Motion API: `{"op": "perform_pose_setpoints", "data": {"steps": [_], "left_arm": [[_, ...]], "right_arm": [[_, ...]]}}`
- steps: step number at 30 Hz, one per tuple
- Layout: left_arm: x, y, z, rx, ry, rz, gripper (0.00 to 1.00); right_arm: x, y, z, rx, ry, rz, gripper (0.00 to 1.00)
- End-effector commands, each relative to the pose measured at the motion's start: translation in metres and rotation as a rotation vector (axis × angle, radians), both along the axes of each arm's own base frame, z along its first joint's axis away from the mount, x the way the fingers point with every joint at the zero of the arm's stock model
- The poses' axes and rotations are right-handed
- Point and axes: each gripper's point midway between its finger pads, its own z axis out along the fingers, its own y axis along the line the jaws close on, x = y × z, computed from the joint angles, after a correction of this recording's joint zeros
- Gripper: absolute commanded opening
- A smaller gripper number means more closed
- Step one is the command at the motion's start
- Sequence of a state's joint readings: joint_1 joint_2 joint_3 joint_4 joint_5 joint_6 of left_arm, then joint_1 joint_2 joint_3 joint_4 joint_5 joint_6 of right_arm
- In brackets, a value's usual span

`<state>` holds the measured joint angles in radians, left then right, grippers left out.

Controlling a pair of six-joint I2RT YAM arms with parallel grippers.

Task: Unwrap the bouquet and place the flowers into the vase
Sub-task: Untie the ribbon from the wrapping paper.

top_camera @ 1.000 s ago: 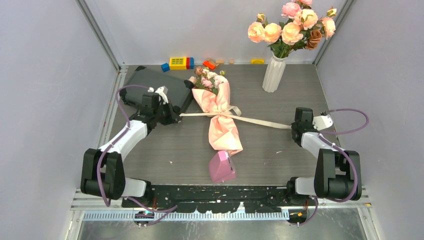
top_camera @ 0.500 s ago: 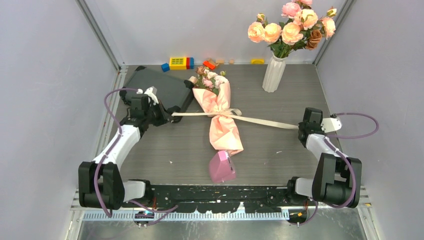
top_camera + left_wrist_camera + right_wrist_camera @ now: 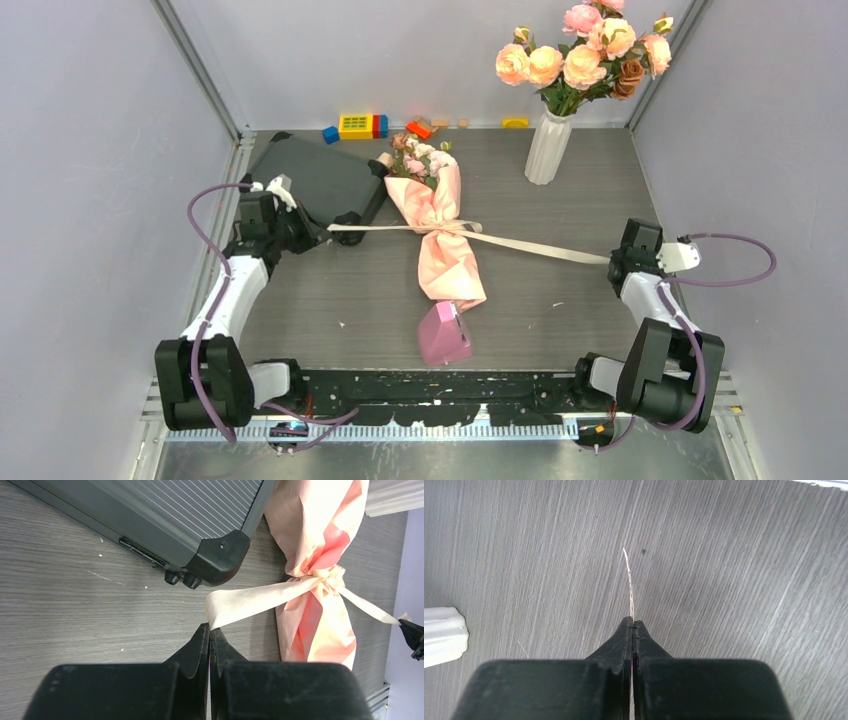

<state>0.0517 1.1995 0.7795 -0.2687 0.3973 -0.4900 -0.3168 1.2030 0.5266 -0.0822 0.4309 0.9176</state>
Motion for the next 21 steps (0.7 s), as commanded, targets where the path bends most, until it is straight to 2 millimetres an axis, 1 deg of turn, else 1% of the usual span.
{"op": "perform_pose_setpoints", "data": {"steps": [1,5,11,18,21], "left_arm": [[-0.003,0.003,0.015,-0.021,-0.042,-0.004,0.00],[-0.003,0.006,0.016,-0.031,-0.043,0.008,0.00],[-0.003,0.016,0.019,-0.056,-0.031,0.055,0.00],[-0.005,0.034,0.033,-0.159,-0.029,0.119,0.00],[-0.006,0.044,0.034,-0.183,-0.026,0.144,0.00]], "right_arm": [[0.003,-0.016,0.028,-0.051,-0.039,-0.032,0.00],[0.000,-0.020,0.031,-0.054,-0.037,-0.043,0.00],[-0.007,-0.025,0.038,-0.068,-0.038,-0.060,0.00],[-0.011,-0.027,0.039,-0.074,-0.033,-0.065,0.00],[-0.012,-0.028,0.039,-0.076,-0.030,-0.069,0.00]]}}
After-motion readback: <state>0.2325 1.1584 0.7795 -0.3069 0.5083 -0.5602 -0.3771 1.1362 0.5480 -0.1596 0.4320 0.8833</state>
